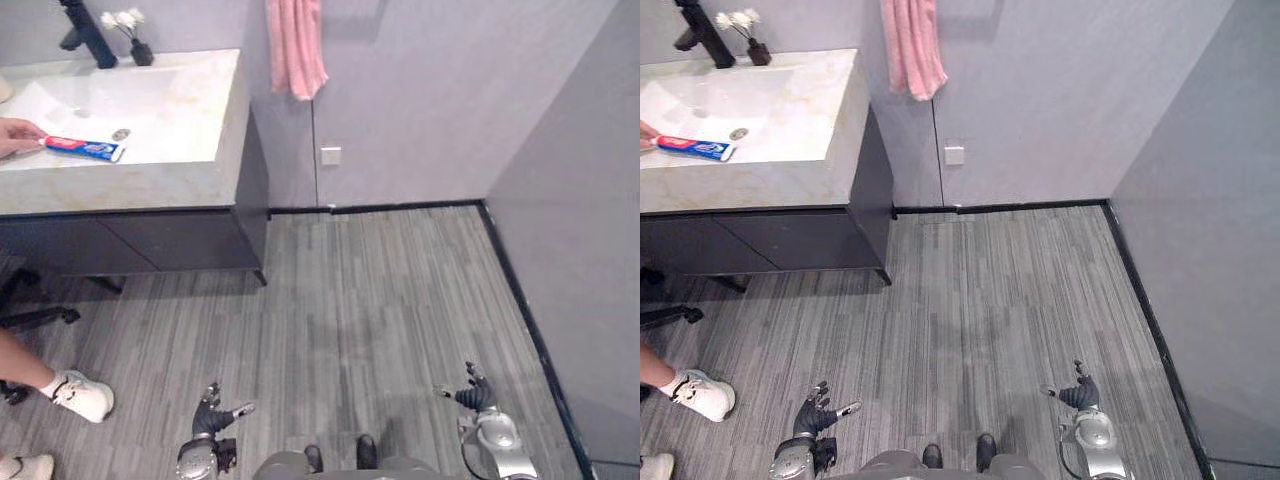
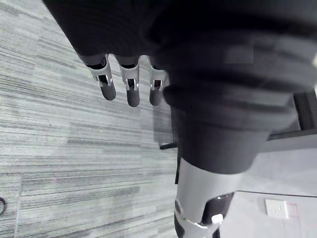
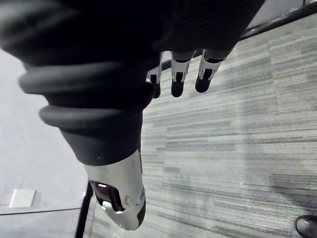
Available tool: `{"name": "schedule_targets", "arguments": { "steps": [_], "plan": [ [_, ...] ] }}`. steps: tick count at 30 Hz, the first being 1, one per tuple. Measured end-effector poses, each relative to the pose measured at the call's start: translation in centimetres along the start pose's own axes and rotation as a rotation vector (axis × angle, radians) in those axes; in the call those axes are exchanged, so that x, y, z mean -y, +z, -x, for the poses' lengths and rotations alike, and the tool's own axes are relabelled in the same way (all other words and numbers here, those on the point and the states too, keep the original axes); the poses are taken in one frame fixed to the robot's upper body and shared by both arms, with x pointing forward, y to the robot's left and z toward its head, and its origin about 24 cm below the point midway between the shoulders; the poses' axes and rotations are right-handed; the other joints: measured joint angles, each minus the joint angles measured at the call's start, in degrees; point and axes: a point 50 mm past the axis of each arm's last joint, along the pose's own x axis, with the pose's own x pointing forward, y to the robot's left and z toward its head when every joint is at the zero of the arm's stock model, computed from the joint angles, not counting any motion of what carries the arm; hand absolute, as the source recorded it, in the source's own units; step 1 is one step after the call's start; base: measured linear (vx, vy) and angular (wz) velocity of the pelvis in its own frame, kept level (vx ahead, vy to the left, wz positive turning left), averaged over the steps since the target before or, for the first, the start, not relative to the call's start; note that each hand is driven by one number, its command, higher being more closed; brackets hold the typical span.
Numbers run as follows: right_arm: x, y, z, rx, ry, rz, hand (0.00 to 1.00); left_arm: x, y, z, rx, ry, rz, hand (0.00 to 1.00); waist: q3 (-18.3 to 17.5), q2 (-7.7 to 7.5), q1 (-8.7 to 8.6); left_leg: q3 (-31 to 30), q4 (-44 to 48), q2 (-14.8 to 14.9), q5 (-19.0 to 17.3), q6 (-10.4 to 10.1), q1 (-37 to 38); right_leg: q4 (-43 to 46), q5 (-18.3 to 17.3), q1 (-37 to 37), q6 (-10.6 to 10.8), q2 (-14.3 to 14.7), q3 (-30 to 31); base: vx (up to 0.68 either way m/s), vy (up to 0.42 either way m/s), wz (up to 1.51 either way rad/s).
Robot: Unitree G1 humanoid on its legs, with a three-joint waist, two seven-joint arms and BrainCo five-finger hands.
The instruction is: Organize washtable
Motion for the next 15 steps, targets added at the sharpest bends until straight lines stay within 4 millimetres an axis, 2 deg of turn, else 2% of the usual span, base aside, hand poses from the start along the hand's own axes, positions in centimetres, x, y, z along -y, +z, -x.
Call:
{"name": "schedule_targets", "arguments": {
  "steps": [1,2,4,6,8,9,11,12,13,14,15],
  "plan": [
    [0.0,0.1,0.0,0.001,-0.003,-0.009,0.00,0.1,0.3,0.0,0.014,-0.005,0.000,0.00,0.21,-0.37,-0.18,0.31,1.04,-0.96,-0.65,0.38,0.10,7.39,-2.37,-3.02,0.87,-1.21,-0.32,0.09,0.094,-0.10],
    [0.0,0.1,0.0,0.004,-0.005,-0.010,0.00,0.2,0.4,-0.1,0.018,-0.009,-0.003,0.00,0.23,-0.33,-0.20,0.33,1.42,-1.29,-1.15,0.91,0.23,11.14,-2.92,-4.55,0.78,-1.60,-0.58,0.11,0.094,-0.08],
    [-0.6,0.9,0.0,0.029,0.007,-0.037,0.00,0.2,1.0,-0.2,0.041,-0.011,-0.012,0.00,1.50,-0.67,-0.19,-0.07,1.13,-2.37,-4.22,2.15,3.22,26.20,-5.01,-11.23,1.14,-3.83,-3.35,0.19,0.089,-0.09],
    [-0.9,1.3,0.0,0.046,0.017,-0.039,0.00,0.0,0.8,-0.1,0.035,0.006,-0.017,0.00,1.62,-0.73,-0.16,-0.25,0.93,-2.44,-5.54,2.00,5.14,27.24,-6.63,-13.48,0.86,-4.84,-4.93,0.29,0.057,0.00],
    [-1.1,2.5,-0.2,0.091,0.030,-0.041,0.00,0.1,1.3,-0.4,0.047,0.007,-0.016,0.00,2.32,-0.66,-0.83,-1.39,-0.31,-1.52,-6.03,1.71,7.75,23.20,-6.73,-17.20,0.59,-4.69,-6.72,0.40,-0.014,0.25],
    [-1.2,3.0,-0.4,0.106,0.033,-0.037,0.00,0.3,1.8,-0.6,0.061,0.006,-0.013,0.00,3.26,0.76,-1.48,-2.31,-1.03,0.06,-6.03,1.36,8.95,18.95,-5.64,-19.20,0.50,-3.64,-7.61,0.45,-0.084,0.50],
    [-1.2,3.5,-0.4,0.125,0.036,-0.033,0.00,0.8,2.3,-0.9,0.079,-0.006,-0.025,0.00,3.27,0.57,-2.48,-4.52,-1.97,1.55,-6.32,-0.95,10.98,11.45,0.36,-21.26,-0.41,-2.03,-7.55,0.51,-0.115,0.60],
    [-1.2,3.4,-0.1,0.132,0.037,-0.031,0.00,1.0,2.4,-0.9,0.083,-0.014,-0.031,0.00,2.91,-0.16,-3.18,-5.73,-2.18,1.74,-7.32,-2.83,12.49,7.95,8.85,-21.54,-3.09,-2.35,-7.32,0.48,-0.131,0.52],
    [-0.9,3.3,-0.1,0.132,0.032,-0.026,0.00,1.2,2.1,-0.8,0.073,-0.018,-0.026,0.00,2.98,0.28,-3.34,-6.36,-1.93,2.32,-7.77,-3.63,13.22,9.75,9.65,-21.47,-4.97,-2.45,-7.59,0.70,-0.216,0.51],
    [-1.0,3.7,-0.2,0.142,0.035,-0.026,0.00,1.8,2.7,-1.0,0.089,-0.030,-0.014,0.00,2.62,1.24,-3.32,-7.57,4.90,4.11,-5.34,-6.77,10.11,12.28,5.64,-21.19,-6.11,-2.10,-9.72,0.57,-0.194,0.31],
    [-1.1,3.8,-0.3,0.145,0.040,-0.023,0.00,1.9,2.9,-1.0,0.093,-0.032,-0.010,0.00,2.69,1.30,-3.47,-7.80,9.39,4.16,-3.57,-6.67,8.33,11.90,4.71,-20.02,-6.47,-2.04,-10.16,0.56,-0.195,0.28]
  ]
}}
